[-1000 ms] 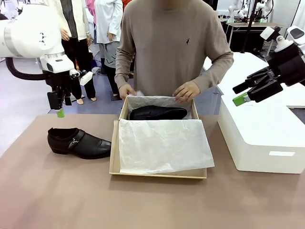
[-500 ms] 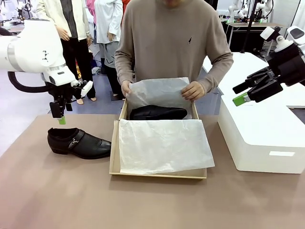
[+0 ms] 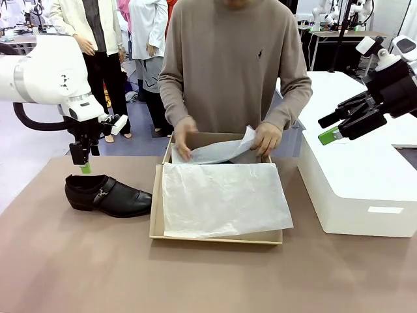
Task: Pack the shoes into the box.
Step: Place the other shoe of the Shoes into the Shoes Box.
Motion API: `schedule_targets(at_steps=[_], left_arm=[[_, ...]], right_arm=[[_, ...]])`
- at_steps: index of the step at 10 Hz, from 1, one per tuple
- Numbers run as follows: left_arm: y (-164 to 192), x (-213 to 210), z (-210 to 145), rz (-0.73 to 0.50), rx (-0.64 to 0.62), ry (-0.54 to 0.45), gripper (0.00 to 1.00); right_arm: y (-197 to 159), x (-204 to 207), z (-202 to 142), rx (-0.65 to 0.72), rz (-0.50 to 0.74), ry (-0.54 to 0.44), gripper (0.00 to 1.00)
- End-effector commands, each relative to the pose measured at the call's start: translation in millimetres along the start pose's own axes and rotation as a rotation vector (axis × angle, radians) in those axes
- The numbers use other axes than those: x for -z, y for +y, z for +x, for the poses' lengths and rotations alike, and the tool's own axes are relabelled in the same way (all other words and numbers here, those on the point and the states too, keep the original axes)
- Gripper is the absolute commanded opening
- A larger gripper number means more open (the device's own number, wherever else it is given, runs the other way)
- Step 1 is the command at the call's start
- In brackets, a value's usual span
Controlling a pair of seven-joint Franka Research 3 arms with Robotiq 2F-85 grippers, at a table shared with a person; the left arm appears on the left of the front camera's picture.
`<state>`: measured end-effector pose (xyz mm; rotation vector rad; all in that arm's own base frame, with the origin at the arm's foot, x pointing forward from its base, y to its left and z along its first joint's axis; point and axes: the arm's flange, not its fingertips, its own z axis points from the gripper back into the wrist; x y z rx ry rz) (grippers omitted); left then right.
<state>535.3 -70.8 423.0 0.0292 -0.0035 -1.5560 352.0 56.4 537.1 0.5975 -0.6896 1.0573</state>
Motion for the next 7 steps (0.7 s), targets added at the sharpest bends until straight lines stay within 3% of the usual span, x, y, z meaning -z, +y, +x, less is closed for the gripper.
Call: schedule_targets(at_steps=[1, 7], left_arm=[[-1.5, -2.6, -0.8, 0.004, 0.000, 0.001, 1.00], [9.1, 21.7, -0.2, -0.014, 0.000, 0.010, 1.00]], right_arm=[[-2.7, 1.9, 2.1, -0.021, 0.008, -0.035, 1.00], [-2.7, 1.9, 2.1, -0.021, 0.008, -0.035, 1.00]])
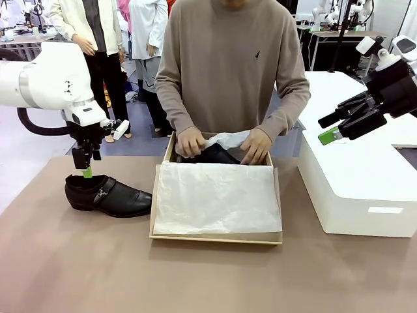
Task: Pack the shoes into the box.
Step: Place the other shoe of the Shoes into the Shoes Box.
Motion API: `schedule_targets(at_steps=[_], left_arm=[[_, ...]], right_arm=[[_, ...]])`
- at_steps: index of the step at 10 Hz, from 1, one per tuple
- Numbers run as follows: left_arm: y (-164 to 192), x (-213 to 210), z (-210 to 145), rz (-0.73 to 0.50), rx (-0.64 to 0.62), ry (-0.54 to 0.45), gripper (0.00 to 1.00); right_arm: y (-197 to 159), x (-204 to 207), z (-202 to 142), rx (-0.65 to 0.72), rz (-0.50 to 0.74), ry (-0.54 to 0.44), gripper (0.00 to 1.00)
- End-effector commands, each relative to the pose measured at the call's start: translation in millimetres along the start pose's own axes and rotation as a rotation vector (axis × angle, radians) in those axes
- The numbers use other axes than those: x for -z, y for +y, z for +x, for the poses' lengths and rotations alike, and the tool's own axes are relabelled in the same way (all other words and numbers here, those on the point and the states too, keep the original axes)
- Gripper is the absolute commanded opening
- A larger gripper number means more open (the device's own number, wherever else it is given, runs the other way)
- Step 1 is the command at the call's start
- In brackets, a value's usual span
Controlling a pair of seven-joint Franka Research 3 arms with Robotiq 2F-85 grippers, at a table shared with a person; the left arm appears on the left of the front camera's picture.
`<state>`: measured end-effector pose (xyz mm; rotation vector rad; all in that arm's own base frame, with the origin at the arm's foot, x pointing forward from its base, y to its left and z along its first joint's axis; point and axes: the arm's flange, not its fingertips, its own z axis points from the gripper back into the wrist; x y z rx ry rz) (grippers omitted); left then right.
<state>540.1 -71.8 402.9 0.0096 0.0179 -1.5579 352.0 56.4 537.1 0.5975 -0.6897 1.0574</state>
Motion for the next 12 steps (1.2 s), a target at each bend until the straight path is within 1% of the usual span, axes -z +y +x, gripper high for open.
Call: schedule_targets(at_steps=[1, 9, 12], left_arm=[[6.3, 5.0, -2.6, 0.006, -0.008, 0.011, 1.00], [25.0, 34.9, -12.7, -0.028, -0.016, 0.017, 1.00], [29.1, 47.3, -13.5, -0.064, -0.016, 0.011, 1.00]], right_arm=[[-2.7, 1.9, 2.2, -0.021, 0.008, -0.035, 1.00], [-2.7, 1.9, 2.2, -0.021, 0.008, -0.035, 1.00], [-2.7, 1.9, 2.2, -0.021, 0.008, -0.035, 1.00]])
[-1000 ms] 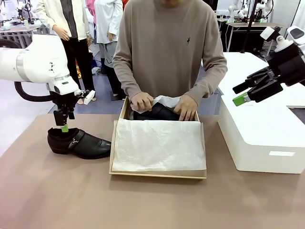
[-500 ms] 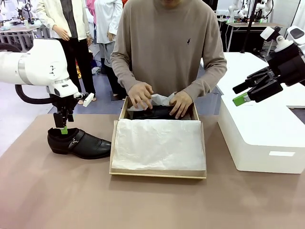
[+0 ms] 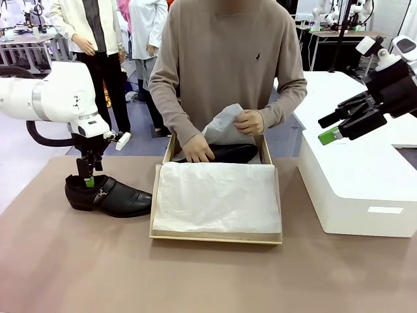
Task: Pack the shoes into the box.
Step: Place the other shoe of the Shoes into the Shoes Box.
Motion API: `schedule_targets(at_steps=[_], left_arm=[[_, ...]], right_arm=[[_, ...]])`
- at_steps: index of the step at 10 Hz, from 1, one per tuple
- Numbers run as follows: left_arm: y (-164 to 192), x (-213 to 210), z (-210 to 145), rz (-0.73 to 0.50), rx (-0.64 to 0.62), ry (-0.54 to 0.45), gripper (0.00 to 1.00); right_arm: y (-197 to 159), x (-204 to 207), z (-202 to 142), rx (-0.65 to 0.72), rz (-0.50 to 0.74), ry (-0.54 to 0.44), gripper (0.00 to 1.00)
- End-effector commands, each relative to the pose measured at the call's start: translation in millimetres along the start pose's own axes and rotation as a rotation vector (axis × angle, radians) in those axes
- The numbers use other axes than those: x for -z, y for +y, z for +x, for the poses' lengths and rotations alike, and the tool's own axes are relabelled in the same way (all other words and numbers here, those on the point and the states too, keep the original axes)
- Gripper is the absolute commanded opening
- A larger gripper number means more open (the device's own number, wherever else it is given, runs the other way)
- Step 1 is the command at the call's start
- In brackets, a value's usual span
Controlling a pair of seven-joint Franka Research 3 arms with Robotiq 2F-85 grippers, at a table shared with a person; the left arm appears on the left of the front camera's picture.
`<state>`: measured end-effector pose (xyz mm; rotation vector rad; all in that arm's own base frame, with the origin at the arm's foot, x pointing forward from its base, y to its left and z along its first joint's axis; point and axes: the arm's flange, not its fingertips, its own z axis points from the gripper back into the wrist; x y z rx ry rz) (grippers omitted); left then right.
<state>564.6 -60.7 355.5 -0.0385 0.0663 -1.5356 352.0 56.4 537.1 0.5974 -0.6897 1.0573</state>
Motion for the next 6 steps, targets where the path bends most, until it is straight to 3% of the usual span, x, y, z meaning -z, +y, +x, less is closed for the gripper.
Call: schedule_targets(at_steps=[1, 6], left_arm=[[5.3, 4.0, -4.3, -0.014, 0.006, 0.006, 1.00], [5.4, 18.8, -4.3, -0.071, 0.023, -0.008, 1.00]], right_arm=[[-2.6, 1.9, 2.2, -0.021, 0.008, -0.035, 1.00], [-2.6, 1.9, 2.2, -0.021, 0.008, -0.035, 1.00]])
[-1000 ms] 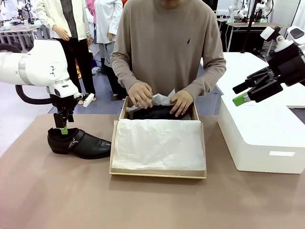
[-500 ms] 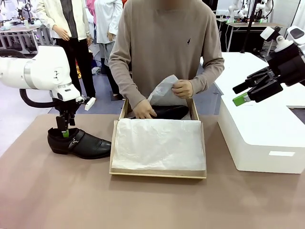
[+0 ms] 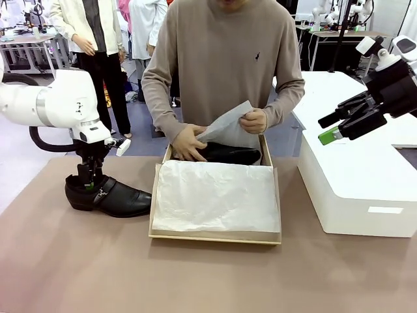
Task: Pack the shoes into the box.
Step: Place the other shoe of the Shoes into the Shoes Box.
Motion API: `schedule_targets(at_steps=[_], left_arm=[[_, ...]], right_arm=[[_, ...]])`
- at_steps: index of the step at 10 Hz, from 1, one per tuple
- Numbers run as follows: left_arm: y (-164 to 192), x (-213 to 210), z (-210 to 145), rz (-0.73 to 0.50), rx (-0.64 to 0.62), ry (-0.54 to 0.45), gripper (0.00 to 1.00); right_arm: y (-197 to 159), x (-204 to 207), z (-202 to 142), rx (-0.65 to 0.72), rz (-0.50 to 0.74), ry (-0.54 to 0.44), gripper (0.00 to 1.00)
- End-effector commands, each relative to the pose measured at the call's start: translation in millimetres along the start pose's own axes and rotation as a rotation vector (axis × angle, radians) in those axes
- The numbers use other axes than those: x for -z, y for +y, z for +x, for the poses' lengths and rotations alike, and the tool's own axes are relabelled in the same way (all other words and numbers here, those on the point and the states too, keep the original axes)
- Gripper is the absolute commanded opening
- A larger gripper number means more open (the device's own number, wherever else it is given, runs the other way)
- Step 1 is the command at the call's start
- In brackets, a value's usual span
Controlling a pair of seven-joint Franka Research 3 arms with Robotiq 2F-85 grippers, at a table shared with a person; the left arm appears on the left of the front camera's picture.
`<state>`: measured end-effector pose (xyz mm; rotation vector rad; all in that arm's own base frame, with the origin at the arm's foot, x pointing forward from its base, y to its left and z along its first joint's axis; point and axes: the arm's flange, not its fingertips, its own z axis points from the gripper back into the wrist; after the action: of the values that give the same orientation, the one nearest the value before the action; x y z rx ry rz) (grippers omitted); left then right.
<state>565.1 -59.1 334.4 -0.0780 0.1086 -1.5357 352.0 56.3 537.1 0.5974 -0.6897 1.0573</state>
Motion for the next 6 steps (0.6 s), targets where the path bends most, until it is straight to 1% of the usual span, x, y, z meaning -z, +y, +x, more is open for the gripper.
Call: schedule_targets(at_steps=[1, 2, 6], left_arm=[[3.6, -2.6, -1.4, -0.033, 0.030, -0.014, 1.00], [2.4, -2.8, -0.3, -0.035, 0.046, -0.019, 0.84], [1.1, -2.4, -0.1, -0.044, 0.045, -0.010, 0.08]], right_arm=[[-2.6, 1.9, 2.2, -0.021, 0.008, -0.035, 1.00], [-2.6, 1.9, 2.2, -0.021, 0.008, -0.035, 1.00], [-2.6, 1.9, 2.2, -0.021, 0.008, -0.035, 1.00]])
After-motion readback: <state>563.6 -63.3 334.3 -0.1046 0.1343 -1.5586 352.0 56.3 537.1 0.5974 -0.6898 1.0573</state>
